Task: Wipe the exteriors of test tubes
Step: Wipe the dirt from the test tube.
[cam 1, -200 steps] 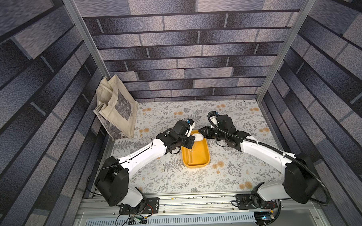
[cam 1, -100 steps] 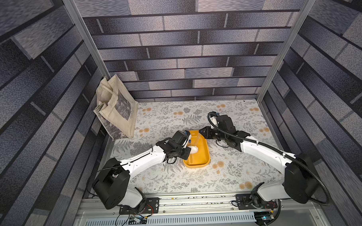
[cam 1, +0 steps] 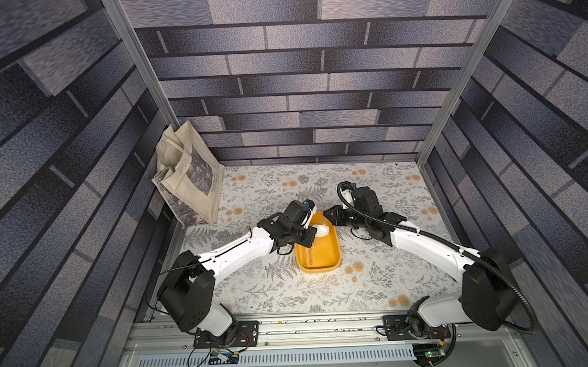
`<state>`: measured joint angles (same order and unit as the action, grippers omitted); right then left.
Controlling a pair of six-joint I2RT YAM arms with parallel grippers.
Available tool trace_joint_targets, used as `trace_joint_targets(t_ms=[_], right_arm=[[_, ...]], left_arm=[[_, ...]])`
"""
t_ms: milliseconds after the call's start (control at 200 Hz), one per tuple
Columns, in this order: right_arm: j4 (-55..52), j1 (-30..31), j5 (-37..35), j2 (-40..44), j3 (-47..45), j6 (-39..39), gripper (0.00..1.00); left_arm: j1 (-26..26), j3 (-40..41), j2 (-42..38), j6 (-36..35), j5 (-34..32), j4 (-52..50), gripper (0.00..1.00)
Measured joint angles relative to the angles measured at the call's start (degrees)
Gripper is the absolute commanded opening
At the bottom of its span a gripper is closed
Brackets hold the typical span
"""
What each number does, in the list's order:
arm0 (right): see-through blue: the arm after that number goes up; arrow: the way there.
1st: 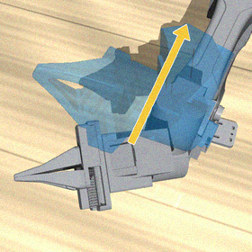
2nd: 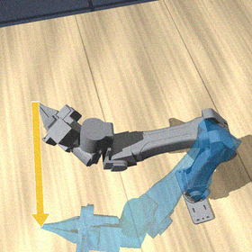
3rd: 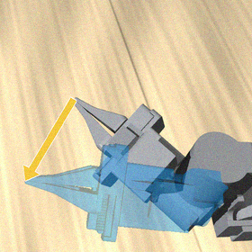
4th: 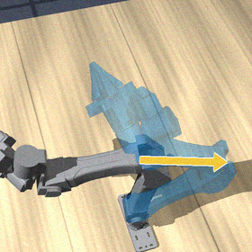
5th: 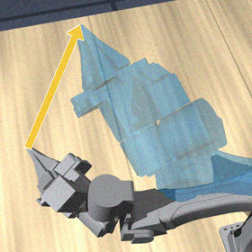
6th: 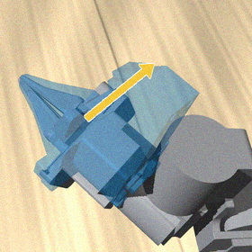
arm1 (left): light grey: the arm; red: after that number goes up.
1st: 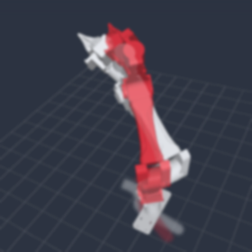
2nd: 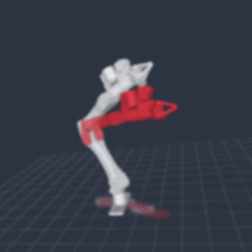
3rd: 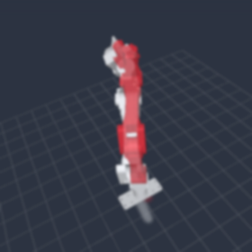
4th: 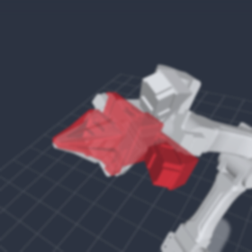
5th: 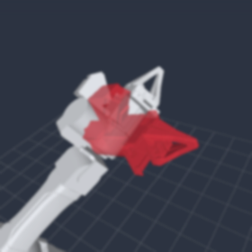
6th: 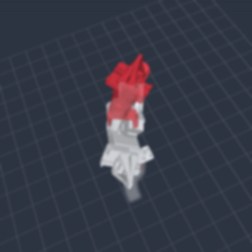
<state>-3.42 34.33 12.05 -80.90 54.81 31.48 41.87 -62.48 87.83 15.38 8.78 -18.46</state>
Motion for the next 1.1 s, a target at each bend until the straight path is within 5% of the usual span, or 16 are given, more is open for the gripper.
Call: trace_joint_targets(t_ms=[245,691,1097], right_arm=[[-1.51,-0.35,-0.17,0.68,0.00,-0.26,0.18],[-1.97,-0.72,0.04,0.68,0.35,-0.66,0.17],[-2.67,-0.98,0.96,1.46,0.35,-0.70,0.18]], left_arm=[[-0.09,-0.57,0.46,-0.17,0.46,0.15,0.00],[-0.81,14.47,-6.86,1.84,0.33,0.50,0.01],[-3.98,7.43,-7.48,1.70,-5.46,-4.79,0.00]])
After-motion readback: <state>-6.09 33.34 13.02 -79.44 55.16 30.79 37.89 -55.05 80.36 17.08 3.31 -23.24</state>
